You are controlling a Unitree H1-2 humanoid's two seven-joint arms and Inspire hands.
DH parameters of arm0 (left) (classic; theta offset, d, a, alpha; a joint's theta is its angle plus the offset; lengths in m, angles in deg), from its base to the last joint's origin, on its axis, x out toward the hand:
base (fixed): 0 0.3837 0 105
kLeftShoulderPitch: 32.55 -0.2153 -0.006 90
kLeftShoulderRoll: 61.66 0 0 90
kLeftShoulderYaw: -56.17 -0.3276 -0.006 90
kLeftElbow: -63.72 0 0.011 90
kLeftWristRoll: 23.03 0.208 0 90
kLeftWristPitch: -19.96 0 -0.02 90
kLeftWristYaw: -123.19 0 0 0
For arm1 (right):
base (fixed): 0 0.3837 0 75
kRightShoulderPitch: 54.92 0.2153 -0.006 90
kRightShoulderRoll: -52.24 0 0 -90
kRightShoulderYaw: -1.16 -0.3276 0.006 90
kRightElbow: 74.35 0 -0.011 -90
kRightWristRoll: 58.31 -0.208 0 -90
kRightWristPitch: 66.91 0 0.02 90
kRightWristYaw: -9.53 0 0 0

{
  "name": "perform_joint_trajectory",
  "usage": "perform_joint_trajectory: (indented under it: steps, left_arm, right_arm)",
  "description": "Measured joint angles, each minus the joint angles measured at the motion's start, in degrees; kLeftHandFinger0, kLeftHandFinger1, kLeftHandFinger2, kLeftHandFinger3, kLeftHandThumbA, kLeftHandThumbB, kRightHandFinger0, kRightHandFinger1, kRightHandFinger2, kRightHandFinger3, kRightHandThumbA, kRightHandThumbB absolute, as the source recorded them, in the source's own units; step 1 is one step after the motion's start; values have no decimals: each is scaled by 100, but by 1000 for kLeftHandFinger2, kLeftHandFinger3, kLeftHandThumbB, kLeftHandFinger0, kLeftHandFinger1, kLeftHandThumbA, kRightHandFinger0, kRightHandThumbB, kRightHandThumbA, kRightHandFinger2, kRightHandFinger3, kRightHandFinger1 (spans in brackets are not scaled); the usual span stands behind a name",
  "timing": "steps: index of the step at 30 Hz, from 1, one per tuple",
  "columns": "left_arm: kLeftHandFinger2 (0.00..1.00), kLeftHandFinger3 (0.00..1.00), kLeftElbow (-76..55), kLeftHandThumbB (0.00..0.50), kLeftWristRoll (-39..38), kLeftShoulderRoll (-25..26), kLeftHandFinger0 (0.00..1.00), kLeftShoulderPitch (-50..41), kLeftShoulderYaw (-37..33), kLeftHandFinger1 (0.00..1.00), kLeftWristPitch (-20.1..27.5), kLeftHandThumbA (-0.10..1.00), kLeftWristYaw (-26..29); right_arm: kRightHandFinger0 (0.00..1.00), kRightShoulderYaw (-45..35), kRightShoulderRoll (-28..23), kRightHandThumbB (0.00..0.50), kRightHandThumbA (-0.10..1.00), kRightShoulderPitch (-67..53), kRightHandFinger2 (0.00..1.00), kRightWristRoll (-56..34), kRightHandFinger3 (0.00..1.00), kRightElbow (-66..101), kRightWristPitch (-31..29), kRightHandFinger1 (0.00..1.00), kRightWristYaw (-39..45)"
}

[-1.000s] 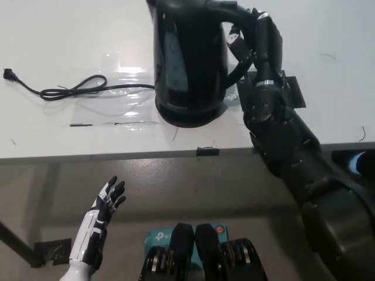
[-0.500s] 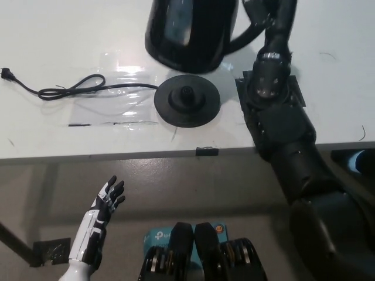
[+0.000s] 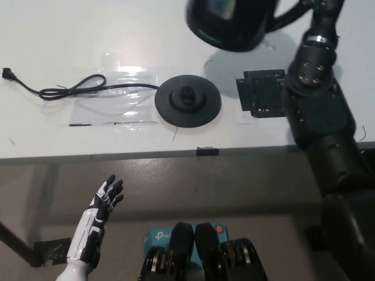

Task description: Use the right hand to grab the handle of the kettle from the base and place it on the right side

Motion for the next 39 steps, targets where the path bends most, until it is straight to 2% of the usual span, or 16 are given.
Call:
perform_joint_trajectory:
  steps: [1, 5, 7, 10, 13, 20, 23, 24, 25, 26, 27, 28, 29, 30, 32, 39]
  left_arm:
    - [1000, 1000, 0, 500, 0, 0, 1000, 0, 0, 1000, 0, 953, 0]
    - [1000, 1000, 0, 500, 0, 0, 1000, 0, -1, 1000, -7, 957, 0]
    - [1000, 1000, 0, 500, 0, 0, 1000, 0, -2, 1000, -7, 949, 0]
    - [1000, 1000, 0, 500, -1, -1, 1000, -1, -4, 1000, -7, 948, 0]
    - [1000, 1000, 1, 500, -1, -3, 1000, -3, -5, 1000, -7, 944, 0]
    - [1000, 1000, 1, 500, -6, -6, 1000, -5, -12, 1000, -10, 951, -1]
    - [1000, 1000, 1, 500, -8, -8, 1000, -6, -16, 1000, -15, 939, -1]
    - [1000, 1000, 1, 500, -8, -8, 1000, -6, -17, 1000, -15, 941, -1]
    - [1000, 1000, 1, 500, -8, -9, 1000, -6, -18, 1000, -15, 942, -1]
    - [1000, 1000, 1, 500, -8, -9, 1000, -6, -18, 1000, -15, 939, -1]
    - [1000, 1000, 1, 500, -10, -10, 1000, -6, -19, 1000, -18, 931, -1]
    - [1000, 1000, 0, 500, -15, -10, 1000, -7, -19, 1000, -27, 934, -1]
    - [1000, 1000, 0, 500, -20, -10, 1000, -8, -19, 1000, -34, 936, -1]
    - [1000, 1000, 0, 500, -22, -11, 1000, -9, -19, 1000, -36, 935, -1]
    - [1000, 1000, 0, 500, -30, -13, 1000, -11, -18, 1000, -47, 946, -1]
    - [1000, 1000, 1, 500, -43, -14, 1000, -29, -17, 1000, -68, 945, -3]
  right_arm:
    - [0, 21, -61, 48, -55, -31, 392, 23, 196, -72, -4, 18, -13]
    - [0, 154, -339, 58, -58, -182, 481, 85, 426, -424, -79, 85, -23]
    - [0, 205, -417, 56, -47, -235, 477, 104, 455, -562, -110, 84, -32]
    - [0, 251, -509, 43, -33, -286, 451, 111, 463, -836, -150, 73, -51]
    - [0, 254, -558, 59, -43, -303, 398, 102, 386, -1079, -178, 26, -61]
    - [0, 335, -581, 61, 133, -311, 387, 81, 404, -1451, -189, 3, -77]
    - [0, 424, -583, 101, 403, -348, 454, 79, 433, -1462, -238, 47, -89]
    - [31, 456, -584, 123, 434, -355, 514, 78, 457, -1452, -253, 108, -98]
    - [176, 532, -588, 149, 524, -368, 670, 82, 521, -1434, -268, 283, -131]
    - [272, 616, -594, 172, 528, -377, 783, 89, 593, -1423, -275, 395, -162]
    - [364, 755, -608, 194, 528, -395, 784, 116, 555, -1400, -288, 467, -244]
    - [471, 944, -636, 250, 521, -415, 970, 169, 714, -1377, -308, 627, -348]
    - [499, 1093, -656, 256, 513, -432, 922, 219, 733, -1363, -323, 634, -435]
    - [732, 1149, -665, 321, 573, -440, 1000, 225, 1000, -1354, -327, 862, -453]
    - [1000, 1470, -737, 381, 633, -525, 1000, 277, 1000, -1284, -373, 1000, -562]
    - [1000, 2166, -1010, 452, 716, -708, 1000, 448, 1000, -1102, -437, 1000, -592]
